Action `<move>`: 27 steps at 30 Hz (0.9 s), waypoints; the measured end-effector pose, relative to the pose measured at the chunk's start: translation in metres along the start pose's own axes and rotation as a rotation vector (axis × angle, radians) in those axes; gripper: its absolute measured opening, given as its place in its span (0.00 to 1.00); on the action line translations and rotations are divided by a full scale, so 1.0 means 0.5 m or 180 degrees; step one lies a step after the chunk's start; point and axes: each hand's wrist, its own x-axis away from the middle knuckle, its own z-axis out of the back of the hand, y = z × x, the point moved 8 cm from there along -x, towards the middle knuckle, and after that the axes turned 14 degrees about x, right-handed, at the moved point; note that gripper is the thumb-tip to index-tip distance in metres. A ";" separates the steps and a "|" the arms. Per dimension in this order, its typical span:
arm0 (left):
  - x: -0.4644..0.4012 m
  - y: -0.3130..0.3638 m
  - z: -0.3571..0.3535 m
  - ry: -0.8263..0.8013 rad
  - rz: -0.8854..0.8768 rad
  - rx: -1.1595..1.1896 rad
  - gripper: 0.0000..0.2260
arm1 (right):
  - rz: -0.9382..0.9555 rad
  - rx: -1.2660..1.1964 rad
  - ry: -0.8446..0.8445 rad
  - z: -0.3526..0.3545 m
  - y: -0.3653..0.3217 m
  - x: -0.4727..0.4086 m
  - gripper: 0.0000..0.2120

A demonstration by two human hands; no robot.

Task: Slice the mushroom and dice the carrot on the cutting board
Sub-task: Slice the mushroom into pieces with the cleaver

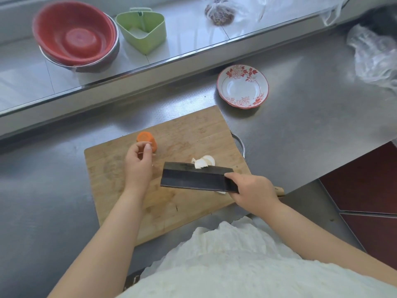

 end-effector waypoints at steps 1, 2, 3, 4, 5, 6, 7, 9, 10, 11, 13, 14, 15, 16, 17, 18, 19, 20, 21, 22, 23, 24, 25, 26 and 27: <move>0.001 0.023 -0.021 -0.0390 -0.0102 -0.0350 0.05 | -0.0003 0.0054 -0.0026 -0.003 -0.005 0.002 0.14; 0.008 0.039 -0.050 -0.0868 -0.0182 -0.0743 0.04 | 0.0001 0.0117 -0.0087 -0.008 -0.011 0.004 0.14; 0.024 0.046 -0.085 -0.1394 -0.0209 -0.1111 0.04 | 0.0000 0.0183 -0.0124 -0.014 -0.016 0.007 0.14; 0.044 0.042 -0.120 -0.1899 -0.0185 -0.1454 0.05 | 0.0008 0.0236 -0.0120 -0.016 -0.021 0.008 0.14; 0.067 0.029 -0.152 -0.2345 -0.0179 -0.1861 0.05 | 0.0022 0.0255 -0.0096 -0.015 -0.026 0.010 0.14; 0.090 0.014 -0.178 -0.2709 -0.0232 -0.2297 0.05 | 0.0041 0.0249 -0.0076 -0.013 -0.030 0.011 0.14; 0.107 0.001 -0.197 -0.2930 -0.0337 -0.2674 0.06 | 0.0057 0.0238 -0.0048 -0.009 -0.033 0.010 0.14; 0.112 -0.009 -0.222 -0.2948 -0.0572 -0.2974 0.09 | 0.0082 0.0219 0.0011 -0.002 -0.037 0.010 0.13; 0.108 -0.011 -0.230 -0.2906 -0.0634 -0.3001 0.11 | 0.0079 0.0221 0.0034 0.000 -0.038 0.011 0.12; 0.104 -0.015 -0.239 -0.2914 -0.0660 -0.3036 0.12 | 0.0064 0.0232 0.0055 0.001 -0.038 0.013 0.12; 0.096 -0.027 -0.254 -0.3044 -0.0623 -0.3201 0.15 | -0.0007 0.0232 0.0047 0.000 -0.038 0.019 0.12; 0.093 -0.034 -0.258 -0.3114 -0.0607 -0.3307 0.16 | -0.0051 0.0220 0.0029 -0.002 -0.038 0.022 0.13; 0.090 -0.039 -0.260 -0.3170 -0.0611 -0.3399 0.16 | -0.0093 0.0206 0.0012 -0.003 -0.037 0.024 0.13; 0.089 -0.042 -0.259 -0.3207 -0.0633 -0.3440 0.16 | -0.0132 0.0191 -0.0002 -0.004 -0.036 0.026 0.14; 0.086 -0.043 -0.257 -0.3205 -0.0671 -0.3399 0.15 | -0.0164 0.0178 -0.0004 -0.005 -0.035 0.026 0.15; 0.081 -0.042 -0.252 -0.3153 -0.0717 -0.3277 0.14 | -0.0190 0.0163 0.0000 -0.005 -0.035 0.025 0.15; 0.075 -0.035 -0.244 -0.3044 -0.0776 -0.3086 0.13 | -0.0213 0.0151 0.0006 -0.005 -0.035 0.025 0.15; 0.063 -0.026 -0.232 -0.2867 -0.0818 -0.2855 0.12 | -0.0237 0.0141 -0.0004 -0.006 -0.035 0.024 0.16; 0.047 -0.014 -0.214 -0.2609 -0.0824 -0.2602 0.11 | -0.0264 0.0124 -0.0030 -0.007 -0.036 0.024 0.16; 0.027 -0.005 -0.189 -0.2276 -0.0771 -0.2363 0.10 | -0.0298 0.0096 -0.0065 -0.009 -0.037 0.024 0.16; 0.005 0.002 -0.158 -0.1890 -0.0690 -0.2143 0.09 | -0.0334 0.0062 -0.0097 -0.011 -0.038 0.026 0.16; -0.017 0.005 -0.120 -0.1485 -0.0606 -0.1964 0.08 | -0.0370 0.0027 -0.0126 -0.013 -0.040 0.028 0.17; -0.035 0.004 -0.080 -0.1114 -0.0538 -0.1849 0.08 | -0.0404 -0.0010 -0.0153 -0.014 -0.041 0.030 0.17; -0.051 -0.003 -0.043 -0.0826 -0.0495 -0.1822 0.08 | -0.0442 -0.0052 -0.0172 -0.016 -0.042 0.032 0.16; -0.065 -0.015 -0.012 -0.0648 -0.0455 -0.1899 0.08 | -0.0484 -0.0099 -0.0174 -0.016 -0.042 0.034 0.15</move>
